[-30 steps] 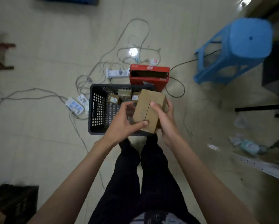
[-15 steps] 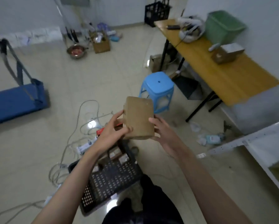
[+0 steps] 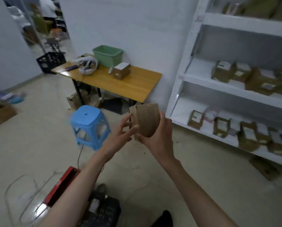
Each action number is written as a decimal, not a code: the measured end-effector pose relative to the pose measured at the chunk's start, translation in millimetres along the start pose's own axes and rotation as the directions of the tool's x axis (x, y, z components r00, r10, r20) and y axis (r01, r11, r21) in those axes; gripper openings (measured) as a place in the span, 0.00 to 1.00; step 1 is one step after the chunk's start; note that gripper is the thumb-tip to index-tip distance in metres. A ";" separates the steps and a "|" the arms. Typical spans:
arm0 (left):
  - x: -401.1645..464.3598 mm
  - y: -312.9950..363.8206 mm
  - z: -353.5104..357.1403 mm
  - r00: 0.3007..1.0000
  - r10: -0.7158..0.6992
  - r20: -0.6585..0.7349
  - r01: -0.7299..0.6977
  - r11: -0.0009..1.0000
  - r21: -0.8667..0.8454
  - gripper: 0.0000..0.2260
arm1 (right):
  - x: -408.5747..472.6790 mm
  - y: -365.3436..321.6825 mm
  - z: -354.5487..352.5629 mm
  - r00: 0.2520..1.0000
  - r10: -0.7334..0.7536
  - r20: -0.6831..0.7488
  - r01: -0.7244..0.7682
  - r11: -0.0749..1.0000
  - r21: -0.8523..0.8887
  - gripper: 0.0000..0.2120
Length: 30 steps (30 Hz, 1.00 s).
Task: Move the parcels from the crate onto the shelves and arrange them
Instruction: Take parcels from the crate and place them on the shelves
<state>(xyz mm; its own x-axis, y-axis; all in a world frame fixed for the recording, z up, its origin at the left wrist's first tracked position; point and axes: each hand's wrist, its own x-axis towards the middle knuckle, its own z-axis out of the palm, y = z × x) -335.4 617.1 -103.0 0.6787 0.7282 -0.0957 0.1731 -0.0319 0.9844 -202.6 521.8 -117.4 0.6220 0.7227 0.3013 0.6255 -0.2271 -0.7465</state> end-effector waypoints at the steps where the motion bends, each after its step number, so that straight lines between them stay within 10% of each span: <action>1: 6.1 7.4 15.6 0.999 0.024 0.031 -0.025 1.000 0.000 0.29 | -1.2 8.0 -15.6 1.000 0.002 -0.017 -0.002 1.000 -0.014 0.56; 9: 43.4 48.8 119.8 0.958 0.095 0.272 -0.056 0.988 -0.147 0.13 | -3.9 82.6 -140.5 0.997 0.083 0.002 -0.077 0.920 0.385 0.20; 17: 63.9 68.7 205.5 0.935 0.138 0.327 -0.056 0.967 -0.248 0.14 | -1.6 125.8 -207.5 0.982 0.190 0.010 -0.155 0.773 0.615 0.35; 22: 85.6 76.6 225.8 0.882 0.399 0.251 -0.440 0.888 0.132 0.29 | 9.9 142.2 -227.9 0.937 0.328 -0.118 -0.210 0.802 0.559 0.34; 30: 111.9 109.3 240.9 0.761 0.205 0.616 -0.480 0.817 0.320 0.56 | 26.5 154.9 -271.3 0.982 0.183 0.051 -0.186 0.876 0.445 0.34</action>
<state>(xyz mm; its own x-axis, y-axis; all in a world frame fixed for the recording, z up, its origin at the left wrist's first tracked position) -68.6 530.2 -41.7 0.9913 0.1256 0.0383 0.0443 -0.5947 0.8027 38.5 328.7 -64.0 0.7011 0.7013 0.1290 0.2223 -0.0430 -0.9740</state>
